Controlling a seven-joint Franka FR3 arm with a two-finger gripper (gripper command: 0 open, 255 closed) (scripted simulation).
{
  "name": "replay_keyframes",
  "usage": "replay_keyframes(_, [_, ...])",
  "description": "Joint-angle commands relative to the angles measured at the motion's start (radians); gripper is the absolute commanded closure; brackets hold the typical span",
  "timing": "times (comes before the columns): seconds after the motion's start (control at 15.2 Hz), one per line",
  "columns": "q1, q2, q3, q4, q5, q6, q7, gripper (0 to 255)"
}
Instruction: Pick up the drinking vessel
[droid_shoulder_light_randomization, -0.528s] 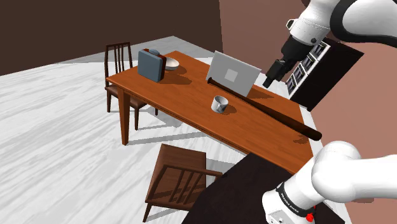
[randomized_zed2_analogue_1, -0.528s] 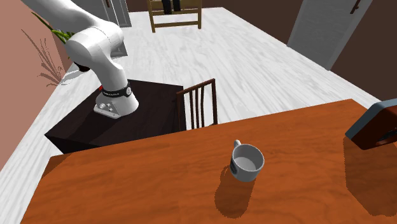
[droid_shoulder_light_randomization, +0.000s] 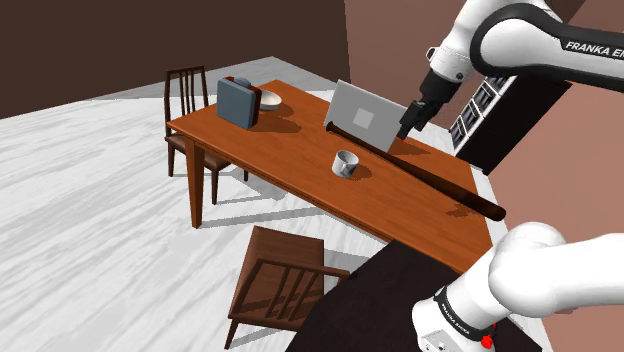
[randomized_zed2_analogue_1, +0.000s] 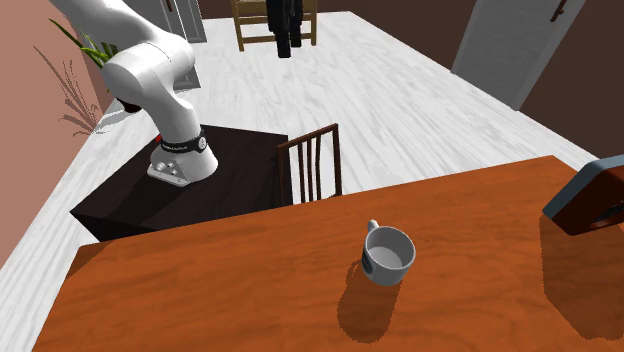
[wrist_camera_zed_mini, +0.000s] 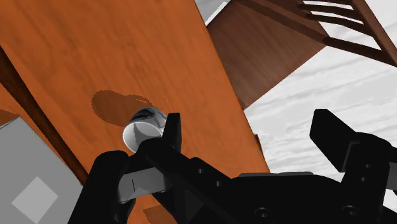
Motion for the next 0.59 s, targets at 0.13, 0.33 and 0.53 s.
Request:
replay_keyframes(0.13, [-0.017, 0.111, -0.067, 0.003, -0.015, 0.101, -0.066, 0])
replay_keyframes(0.33, [-0.024, 0.208, -0.11, 0.024, -0.014, 0.171, -0.111, 0])
replay_keyframes(0.53, [-0.029, 0.312, -0.151, 0.056, -0.004, 0.234, -0.16, 0])
